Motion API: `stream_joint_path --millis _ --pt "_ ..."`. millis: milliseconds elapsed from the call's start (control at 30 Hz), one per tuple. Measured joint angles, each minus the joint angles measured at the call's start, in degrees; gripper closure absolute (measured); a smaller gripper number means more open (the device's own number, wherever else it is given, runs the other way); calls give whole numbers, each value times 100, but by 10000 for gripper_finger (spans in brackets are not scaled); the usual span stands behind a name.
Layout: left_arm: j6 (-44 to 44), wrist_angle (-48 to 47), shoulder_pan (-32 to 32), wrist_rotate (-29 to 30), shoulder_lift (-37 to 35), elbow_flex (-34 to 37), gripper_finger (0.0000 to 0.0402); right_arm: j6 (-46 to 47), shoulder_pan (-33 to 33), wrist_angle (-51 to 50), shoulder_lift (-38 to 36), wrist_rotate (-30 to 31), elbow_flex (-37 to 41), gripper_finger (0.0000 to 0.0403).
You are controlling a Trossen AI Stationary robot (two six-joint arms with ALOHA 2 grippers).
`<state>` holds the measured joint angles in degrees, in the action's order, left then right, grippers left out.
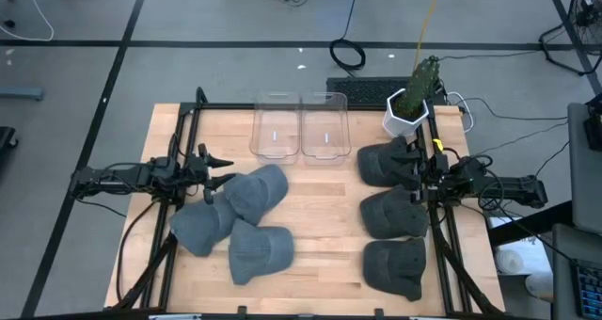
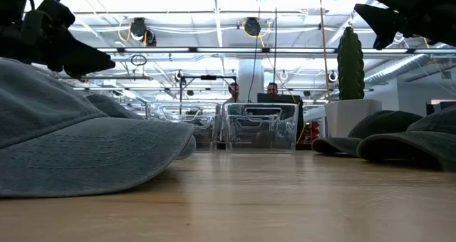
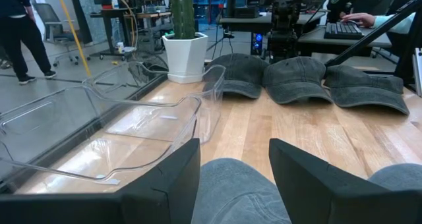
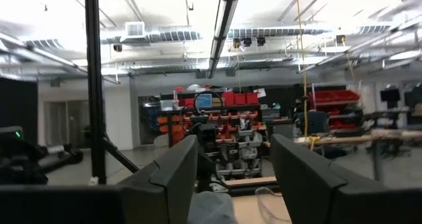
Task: Pick & Place hat
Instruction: Put the top black cap into the left transparent bin
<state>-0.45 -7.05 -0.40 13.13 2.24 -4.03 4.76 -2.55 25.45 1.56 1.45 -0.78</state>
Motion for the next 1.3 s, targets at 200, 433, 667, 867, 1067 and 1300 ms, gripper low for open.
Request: stream_joint_path --millis 200,433,667,867,1067,1300 --pt "0 1 0 0 0 0 210 703 0 -50 0 -143 0 222" --pt "0 -3 0 0 0 0 210 1108 8 -132 23 -40 -92 222" --pt "-1 3 0 0 2 0 210 922 331 -1860 1180 2137 -1382 222" --pt "-1 -12 -4 0 0 0 210 2016 325 -5149 3173 3914 -3448 222" --pt "0 -11 -4 0 0 0 210 3700 -463 -8890 4853 2866 -5293 222" --pt "-2 -2 -2 -1 0 0 210 4704 -1159 -10938 5660 2097 -5399 222"
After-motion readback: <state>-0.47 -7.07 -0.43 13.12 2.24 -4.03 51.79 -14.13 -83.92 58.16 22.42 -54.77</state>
